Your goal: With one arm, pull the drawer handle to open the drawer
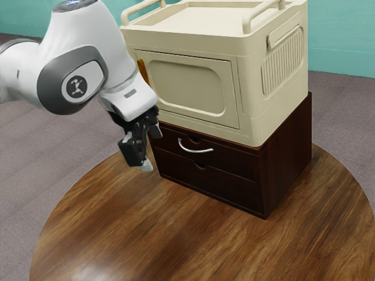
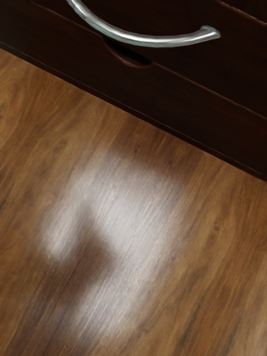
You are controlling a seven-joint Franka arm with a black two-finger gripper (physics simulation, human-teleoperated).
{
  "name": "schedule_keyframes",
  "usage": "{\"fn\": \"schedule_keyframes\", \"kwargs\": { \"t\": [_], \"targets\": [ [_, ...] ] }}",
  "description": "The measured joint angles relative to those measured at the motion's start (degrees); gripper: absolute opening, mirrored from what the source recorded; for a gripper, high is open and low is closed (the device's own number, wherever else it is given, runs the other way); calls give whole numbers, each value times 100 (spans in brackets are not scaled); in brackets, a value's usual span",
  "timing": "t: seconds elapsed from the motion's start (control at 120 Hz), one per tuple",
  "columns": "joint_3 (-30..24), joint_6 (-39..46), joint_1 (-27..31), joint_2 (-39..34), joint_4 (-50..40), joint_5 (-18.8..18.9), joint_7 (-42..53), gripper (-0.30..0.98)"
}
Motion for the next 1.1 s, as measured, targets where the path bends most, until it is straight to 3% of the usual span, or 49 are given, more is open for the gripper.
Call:
{"fn": "schedule_keyframes", "kwargs": {
  "t": [0.142, 0.5, 1.1],
  "targets": [
    [-5, 630, -263, -21, -36, -29, 558, 69],
    [329, 1403, -294, 47, -632, -21, 1560, 69],
    [420, 2406, -309, 248, -1064, -47, 2397, 68]
  ]
}}
